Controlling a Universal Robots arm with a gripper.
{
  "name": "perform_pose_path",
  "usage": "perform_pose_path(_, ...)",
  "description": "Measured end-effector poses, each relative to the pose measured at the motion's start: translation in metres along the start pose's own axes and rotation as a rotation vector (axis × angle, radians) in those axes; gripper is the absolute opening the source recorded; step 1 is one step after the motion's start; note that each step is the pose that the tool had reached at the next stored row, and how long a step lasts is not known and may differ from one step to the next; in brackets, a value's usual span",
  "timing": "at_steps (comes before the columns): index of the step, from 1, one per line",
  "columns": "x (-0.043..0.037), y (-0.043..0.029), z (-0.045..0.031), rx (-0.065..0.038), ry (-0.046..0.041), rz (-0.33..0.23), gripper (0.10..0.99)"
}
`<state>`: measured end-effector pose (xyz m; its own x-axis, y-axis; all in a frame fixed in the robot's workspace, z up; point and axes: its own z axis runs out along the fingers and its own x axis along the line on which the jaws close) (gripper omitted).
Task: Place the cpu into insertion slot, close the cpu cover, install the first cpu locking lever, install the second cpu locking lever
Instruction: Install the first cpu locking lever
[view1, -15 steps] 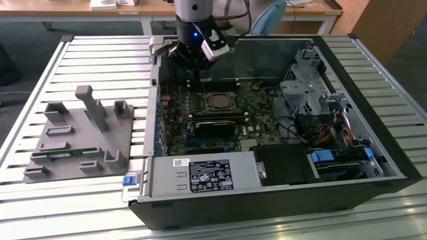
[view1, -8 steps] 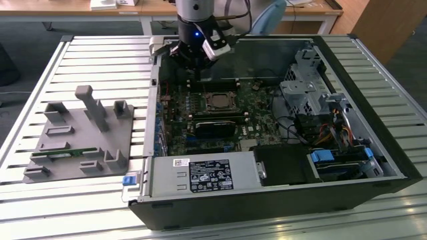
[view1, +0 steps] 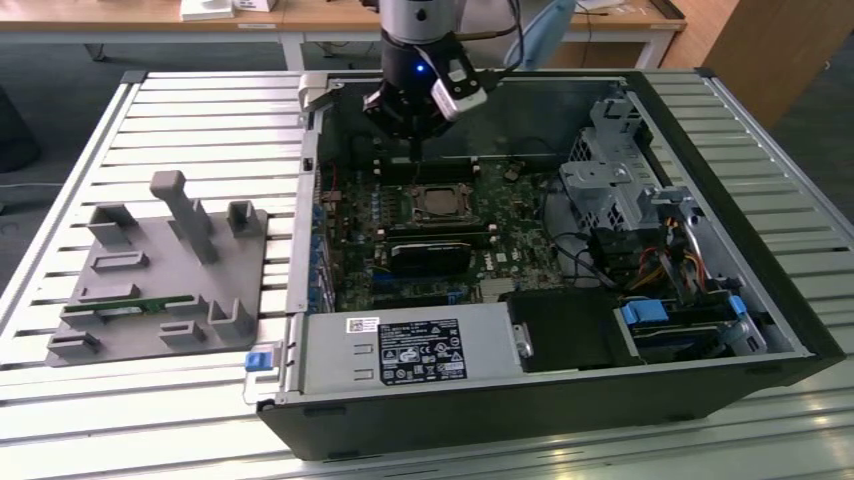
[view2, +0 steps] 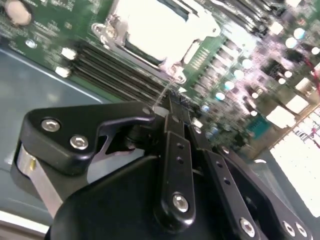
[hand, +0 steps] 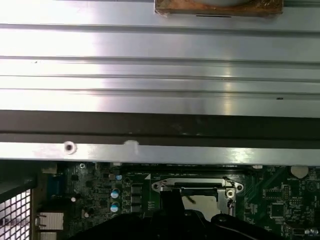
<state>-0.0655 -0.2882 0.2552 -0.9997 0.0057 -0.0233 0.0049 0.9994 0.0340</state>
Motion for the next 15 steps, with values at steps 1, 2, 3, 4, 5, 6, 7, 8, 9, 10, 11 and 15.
perform_pose_path(1,-0.0045,0.0000,0.0003,0.000,0.0000,0.000,0.106)
perform_pose_path(2,-0.0078,0.0000,0.0005,0.000,0.0001,0.000,0.106)
perform_pose_path(3,-0.0087,0.0000,0.0006,0.000,0.0001,0.000,0.106)
perform_pose_path(4,-0.0088,-0.0001,0.0007,0.000,0.0000,0.000,0.106)
perform_pose_path(5,-0.0088,-0.0002,0.0008,-0.002,0.0001,0.000,0.106)
perform_pose_path(6,-0.0088,-0.0005,0.0010,-0.016,0.0000,0.000,0.106)
perform_pose_path(7,-0.0088,-0.0009,0.0010,-0.035,0.0001,0.001,0.106)
perform_pose_path(8,-0.0088,-0.0013,0.0013,-0.051,0.0003,0.001,0.106)
perform_pose_path(9,-0.0088,-0.0018,0.0017,-0.060,0.0000,0.001,0.106)
perform_pose_path(10,-0.0088,-0.0020,0.0028,-0.062,-0.0007,0.001,0.106)
perform_pose_path(11,-0.0088,-0.0020,0.0035,-0.062,-0.0006,0.001,0.106)
perform_pose_path(15,-0.0095,-0.0022,0.0092,-0.062,-0.0015,0.002,0.106)
